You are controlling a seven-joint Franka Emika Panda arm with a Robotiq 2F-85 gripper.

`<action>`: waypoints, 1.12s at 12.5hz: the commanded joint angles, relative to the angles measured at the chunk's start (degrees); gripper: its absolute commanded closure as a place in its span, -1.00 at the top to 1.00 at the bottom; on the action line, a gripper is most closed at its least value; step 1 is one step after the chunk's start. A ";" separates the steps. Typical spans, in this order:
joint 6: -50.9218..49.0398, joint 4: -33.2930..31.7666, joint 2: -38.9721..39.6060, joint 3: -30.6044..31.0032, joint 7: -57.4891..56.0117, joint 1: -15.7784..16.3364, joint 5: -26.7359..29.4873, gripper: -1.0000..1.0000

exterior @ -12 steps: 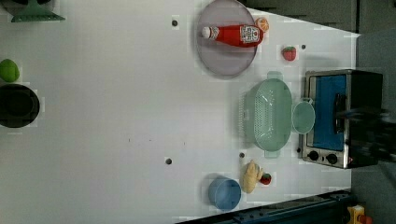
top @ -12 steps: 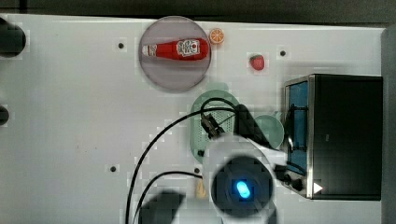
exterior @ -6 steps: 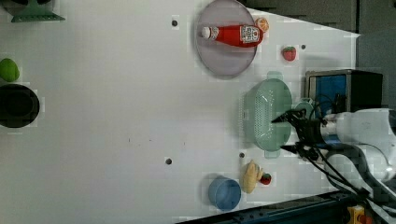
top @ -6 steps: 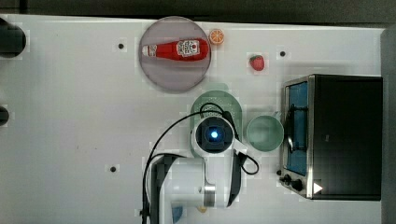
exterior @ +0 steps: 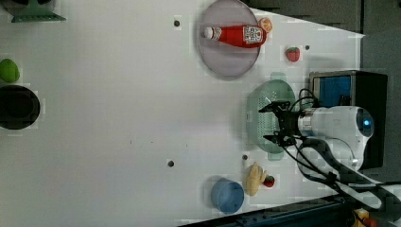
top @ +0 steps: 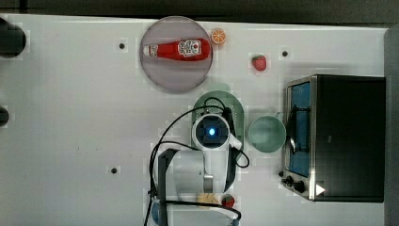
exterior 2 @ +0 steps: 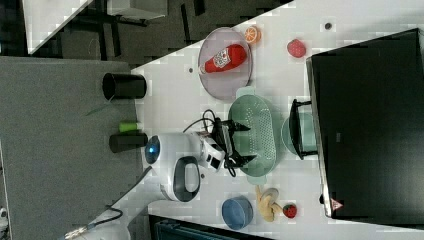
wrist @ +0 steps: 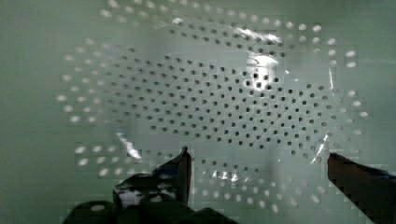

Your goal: Drag strainer right to left.

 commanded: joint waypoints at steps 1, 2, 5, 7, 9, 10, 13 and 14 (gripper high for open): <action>2.80 -0.19 0.79 1.29 6.03 1.08 0.51 1.00; 2.99 -0.18 1.42 1.35 8.16 1.73 0.51 1.00; 3.87 -0.07 2.33 2.01 15.83 3.97 0.50 1.00; 3.85 0.09 2.73 2.03 16.36 5.74 0.51 1.00; 3.88 0.25 2.94 2.03 16.95 7.44 0.52 1.00; 3.86 0.32 2.97 2.03 17.88 8.24 0.52 1.00; 3.80 0.86 3.31 2.07 20.26 11.23 0.52 1.00; 3.80 1.15 3.65 2.07 20.86 12.34 0.52 1.00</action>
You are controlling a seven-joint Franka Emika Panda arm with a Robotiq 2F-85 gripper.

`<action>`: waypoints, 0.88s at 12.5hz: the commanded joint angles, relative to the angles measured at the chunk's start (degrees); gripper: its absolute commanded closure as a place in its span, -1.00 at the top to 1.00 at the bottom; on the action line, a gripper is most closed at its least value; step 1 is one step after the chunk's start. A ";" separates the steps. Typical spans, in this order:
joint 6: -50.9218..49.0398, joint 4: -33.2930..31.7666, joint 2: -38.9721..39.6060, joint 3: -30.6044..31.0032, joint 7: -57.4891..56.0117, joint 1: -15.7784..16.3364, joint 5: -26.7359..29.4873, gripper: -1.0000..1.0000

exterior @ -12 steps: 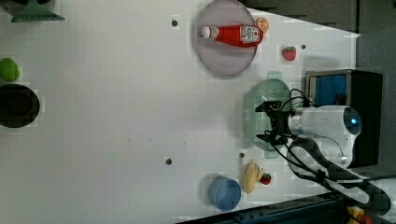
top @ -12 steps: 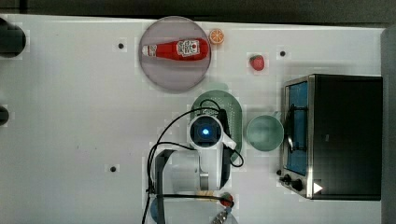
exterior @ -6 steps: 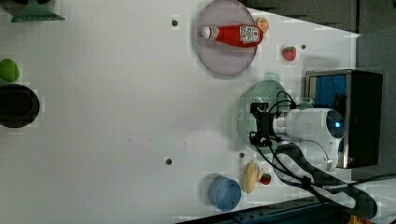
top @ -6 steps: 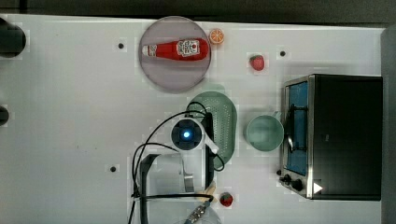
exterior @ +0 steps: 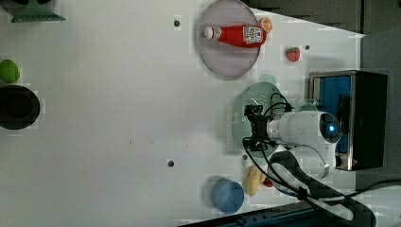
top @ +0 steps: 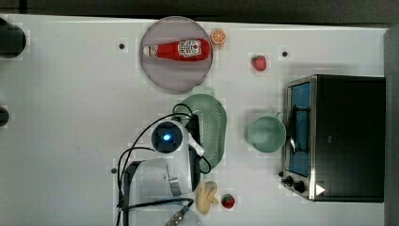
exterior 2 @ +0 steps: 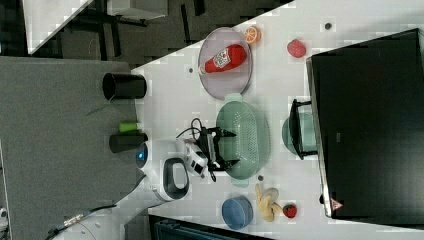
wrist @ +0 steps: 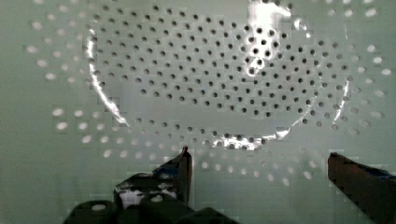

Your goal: Drag strainer right to left.

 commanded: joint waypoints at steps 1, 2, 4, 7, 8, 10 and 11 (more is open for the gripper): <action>0.61 1.98 1.04 0.08 5.30 3.44 1.07 1.00; 0.60 2.59 1.57 0.08 6.37 4.53 1.07 1.00; 0.44 4.06 2.86 0.10 9.96 6.92 1.09 1.00; 0.12 6.95 4.96 0.12 14.14 10.54 1.09 1.00; -0.63 8.03 5.60 0.12 14.67 11.62 1.10 1.00; -2.42 9.89 6.52 0.12 15.67 13.52 1.21 1.00; -2.84 10.73 6.60 0.15 16.44 14.33 1.22 1.00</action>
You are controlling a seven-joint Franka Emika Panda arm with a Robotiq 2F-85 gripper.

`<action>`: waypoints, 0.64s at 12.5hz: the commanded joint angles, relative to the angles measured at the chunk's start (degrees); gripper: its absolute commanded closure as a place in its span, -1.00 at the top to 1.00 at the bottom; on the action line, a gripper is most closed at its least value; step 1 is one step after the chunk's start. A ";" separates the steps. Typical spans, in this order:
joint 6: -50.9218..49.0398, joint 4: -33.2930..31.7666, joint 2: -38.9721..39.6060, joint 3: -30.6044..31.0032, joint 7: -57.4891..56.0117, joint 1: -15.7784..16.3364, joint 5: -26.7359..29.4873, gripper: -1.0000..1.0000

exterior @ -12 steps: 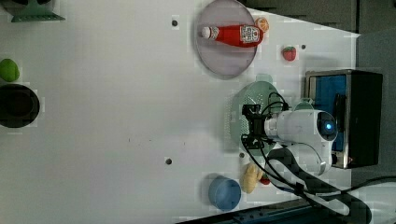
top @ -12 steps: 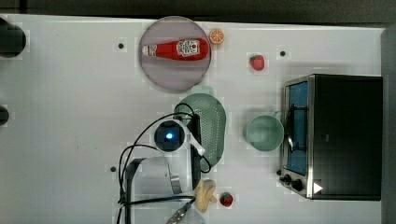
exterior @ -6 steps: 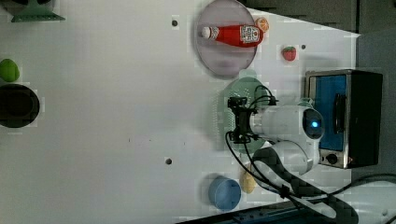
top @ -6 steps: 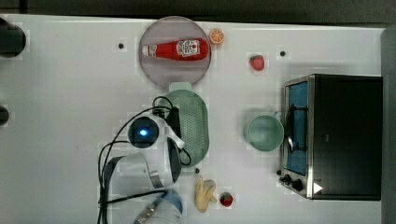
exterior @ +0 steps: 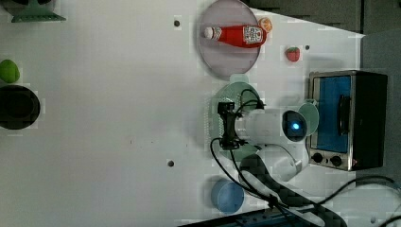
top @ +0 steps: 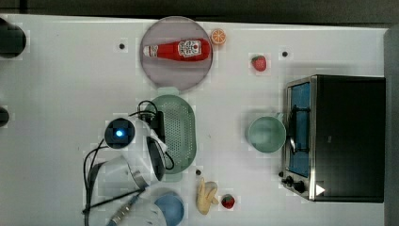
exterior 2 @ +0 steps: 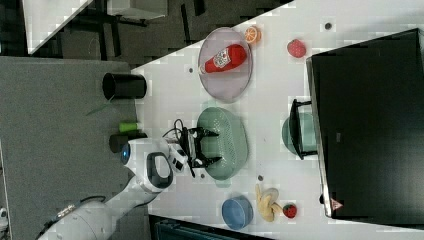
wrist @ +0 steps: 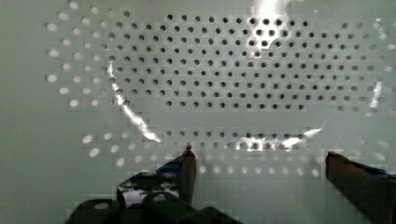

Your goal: Drag strainer right to left.

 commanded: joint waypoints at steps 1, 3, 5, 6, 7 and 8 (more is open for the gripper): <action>-0.70 2.83 0.42 -0.07 4.60 3.65 1.36 1.00; -2.37 4.13 0.85 -0.05 4.71 4.88 1.39 1.00; -3.84 5.60 1.46 -0.02 4.97 5.91 1.60 1.00; -4.35 6.51 1.82 0.06 5.05 6.48 1.76 1.00; -4.75 7.46 2.28 0.17 6.04 7.02 2.85 1.00; -4.97 8.53 2.84 0.47 6.98 7.55 4.15 1.00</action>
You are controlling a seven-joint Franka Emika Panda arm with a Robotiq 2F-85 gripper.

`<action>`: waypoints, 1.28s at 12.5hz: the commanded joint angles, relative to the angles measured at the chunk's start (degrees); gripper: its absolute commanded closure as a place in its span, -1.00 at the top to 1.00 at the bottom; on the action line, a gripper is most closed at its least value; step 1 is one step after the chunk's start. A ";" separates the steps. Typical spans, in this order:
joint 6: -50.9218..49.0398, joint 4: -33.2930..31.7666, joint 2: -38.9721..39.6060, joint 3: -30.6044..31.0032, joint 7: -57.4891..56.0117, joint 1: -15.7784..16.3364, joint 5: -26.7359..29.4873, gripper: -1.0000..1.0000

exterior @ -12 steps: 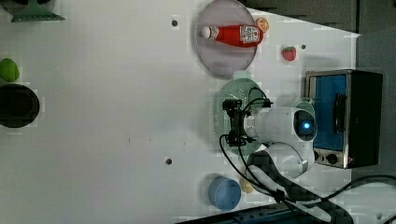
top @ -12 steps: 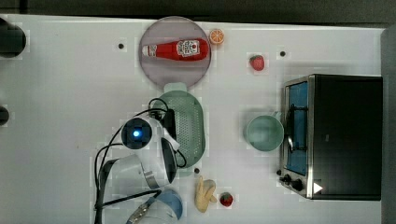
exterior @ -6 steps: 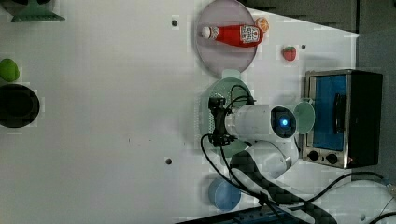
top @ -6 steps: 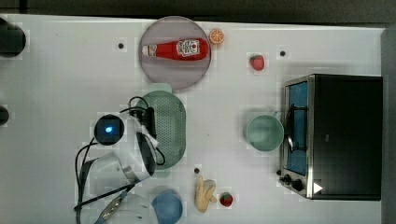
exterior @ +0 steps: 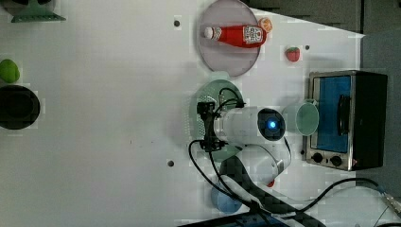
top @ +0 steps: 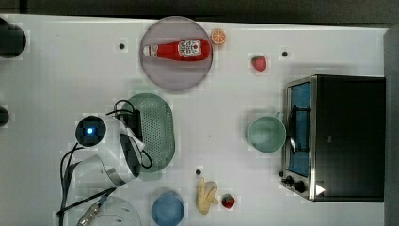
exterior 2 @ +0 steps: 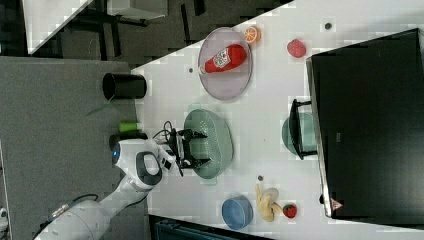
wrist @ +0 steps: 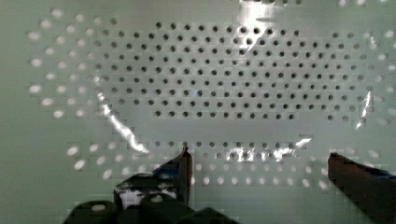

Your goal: Drag strainer right to left.

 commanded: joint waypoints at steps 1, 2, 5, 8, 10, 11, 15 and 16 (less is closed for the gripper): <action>-1.75 4.64 1.20 0.24 5.58 2.25 2.12 1.00; -2.15 5.83 1.90 0.59 5.66 2.77 2.92 1.00; -3.09 9.27 3.72 1.14 7.05 4.48 5.42 1.00; -3.74 11.97 5.14 1.55 8.41 6.30 6.65 1.00; -4.01 13.58 6.13 1.59 8.70 7.41 6.83 1.00; -4.04 14.26 6.62 1.61 9.22 7.94 7.55 1.00; -4.00 17.17 8.25 1.87 13.83 10.07 7.84 1.00; -3.98 17.96 8.69 2.00 14.65 10.56 7.85 1.00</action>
